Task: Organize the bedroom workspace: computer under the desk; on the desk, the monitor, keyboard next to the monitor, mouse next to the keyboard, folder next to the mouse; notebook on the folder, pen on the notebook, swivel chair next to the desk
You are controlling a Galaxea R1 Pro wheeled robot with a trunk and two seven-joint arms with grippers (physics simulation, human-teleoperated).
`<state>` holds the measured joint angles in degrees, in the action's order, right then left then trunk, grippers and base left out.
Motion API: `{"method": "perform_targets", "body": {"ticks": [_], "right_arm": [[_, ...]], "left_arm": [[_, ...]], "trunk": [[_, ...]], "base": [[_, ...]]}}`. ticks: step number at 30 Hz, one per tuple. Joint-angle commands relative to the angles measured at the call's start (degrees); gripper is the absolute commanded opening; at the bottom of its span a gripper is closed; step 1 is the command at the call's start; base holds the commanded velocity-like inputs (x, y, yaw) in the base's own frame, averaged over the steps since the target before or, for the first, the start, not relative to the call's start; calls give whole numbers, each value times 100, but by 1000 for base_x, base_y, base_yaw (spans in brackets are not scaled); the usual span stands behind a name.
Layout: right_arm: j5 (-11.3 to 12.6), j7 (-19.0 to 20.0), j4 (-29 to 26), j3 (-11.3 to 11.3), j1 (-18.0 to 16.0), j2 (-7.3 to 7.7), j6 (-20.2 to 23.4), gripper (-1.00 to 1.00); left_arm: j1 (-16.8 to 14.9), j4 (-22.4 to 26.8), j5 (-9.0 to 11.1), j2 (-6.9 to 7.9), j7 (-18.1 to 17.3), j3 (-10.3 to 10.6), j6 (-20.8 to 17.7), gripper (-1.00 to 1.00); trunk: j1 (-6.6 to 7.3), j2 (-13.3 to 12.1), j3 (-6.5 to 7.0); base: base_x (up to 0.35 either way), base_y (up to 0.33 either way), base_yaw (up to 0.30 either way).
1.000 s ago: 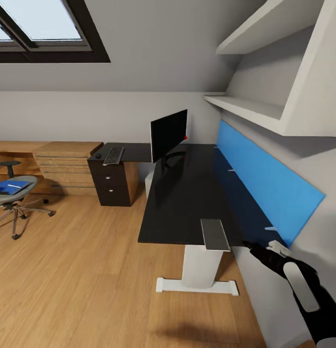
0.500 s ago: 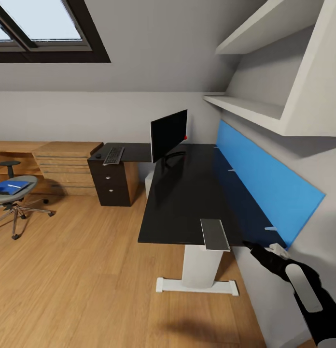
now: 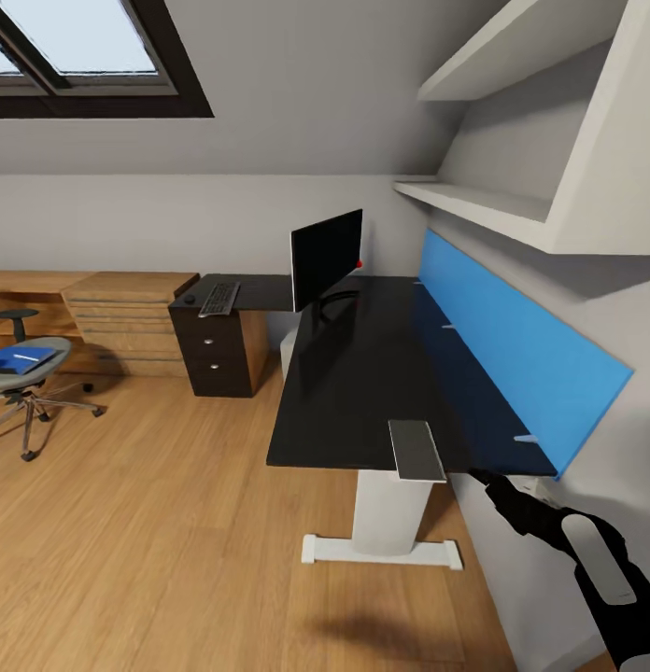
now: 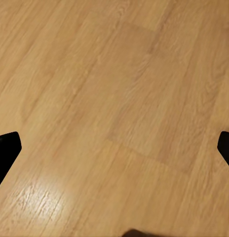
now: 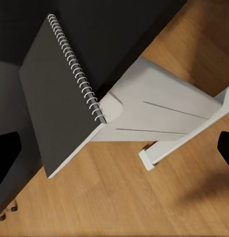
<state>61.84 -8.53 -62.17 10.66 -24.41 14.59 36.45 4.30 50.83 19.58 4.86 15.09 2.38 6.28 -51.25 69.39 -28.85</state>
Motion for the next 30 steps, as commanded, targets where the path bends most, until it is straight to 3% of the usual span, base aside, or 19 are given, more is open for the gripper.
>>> {"method": "perform_targets", "body": {"ticks": [1,24,30], "right_arm": [[64,-52,-10,5,-3,0,20,100],[-8,-41,69,-23,-3,-45,-14,100],[32,299,180,-4,-3,-28,25,100]], "left_arm": [[1,4,55,7,33,25,22,100],[1,0,58,6,44,24,22,100],[1,8,72,7,38,14,17,100]], "trunk": [[-23,45,-23],[-528,967,-436],[-660,1208,-544]], "base": [[0,0,0],[0,0,0],[0,0,0]]}}
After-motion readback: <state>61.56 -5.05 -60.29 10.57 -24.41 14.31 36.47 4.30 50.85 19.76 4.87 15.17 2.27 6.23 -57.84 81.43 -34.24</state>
